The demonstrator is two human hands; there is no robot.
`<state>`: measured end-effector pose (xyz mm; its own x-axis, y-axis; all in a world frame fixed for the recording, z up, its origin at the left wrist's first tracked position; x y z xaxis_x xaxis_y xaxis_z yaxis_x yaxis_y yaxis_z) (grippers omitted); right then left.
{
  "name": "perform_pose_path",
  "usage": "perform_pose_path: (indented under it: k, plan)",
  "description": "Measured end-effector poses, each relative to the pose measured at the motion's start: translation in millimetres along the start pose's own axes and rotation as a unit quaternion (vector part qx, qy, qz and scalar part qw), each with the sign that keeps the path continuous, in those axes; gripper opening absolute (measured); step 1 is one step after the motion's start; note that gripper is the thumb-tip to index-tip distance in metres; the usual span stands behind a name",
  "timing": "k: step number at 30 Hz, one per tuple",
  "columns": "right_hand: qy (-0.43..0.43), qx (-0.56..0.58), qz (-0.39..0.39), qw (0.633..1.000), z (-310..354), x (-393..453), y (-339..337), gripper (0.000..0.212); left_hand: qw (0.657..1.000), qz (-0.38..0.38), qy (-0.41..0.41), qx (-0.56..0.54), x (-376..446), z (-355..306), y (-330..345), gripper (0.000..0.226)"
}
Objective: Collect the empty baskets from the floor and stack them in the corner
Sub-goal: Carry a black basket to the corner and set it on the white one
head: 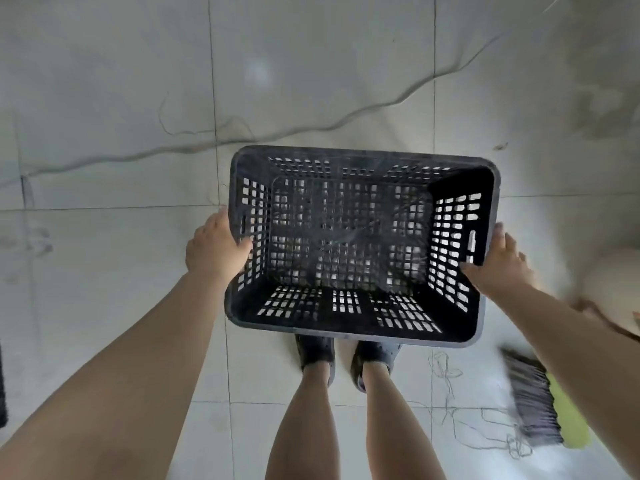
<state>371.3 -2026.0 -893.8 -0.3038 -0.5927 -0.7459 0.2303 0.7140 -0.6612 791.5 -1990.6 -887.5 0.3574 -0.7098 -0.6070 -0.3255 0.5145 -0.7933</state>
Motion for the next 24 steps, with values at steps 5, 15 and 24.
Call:
perform_pose_path:
  k: [5,15,24]
  plan:
    - [0.068,0.167,-0.034,0.983,7,52,34,0.087,0.990,0.028,-0.070,-0.119,40,17,55,0.065]
    - [0.176,0.455,-0.031,0.872,-25,107,51,0.026,0.809,0.079,-0.200,-0.548,79,40,89,0.043]
    - [0.154,0.495,0.060,0.853,-25,113,63,0.032,0.813,0.098,-0.210,-0.535,81,39,95,0.038]
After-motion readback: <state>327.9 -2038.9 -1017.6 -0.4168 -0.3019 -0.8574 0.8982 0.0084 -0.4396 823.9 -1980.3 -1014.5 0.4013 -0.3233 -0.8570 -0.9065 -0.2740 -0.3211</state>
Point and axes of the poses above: each hand's wrist, its own x-axis towards the middle knuckle, its own y-axis out of the palm, z = x × y, the point moved 4 cm from there along x, towards the middle knuckle, and after that the axes turned 2 degrees about y, right-handed, at the moved point
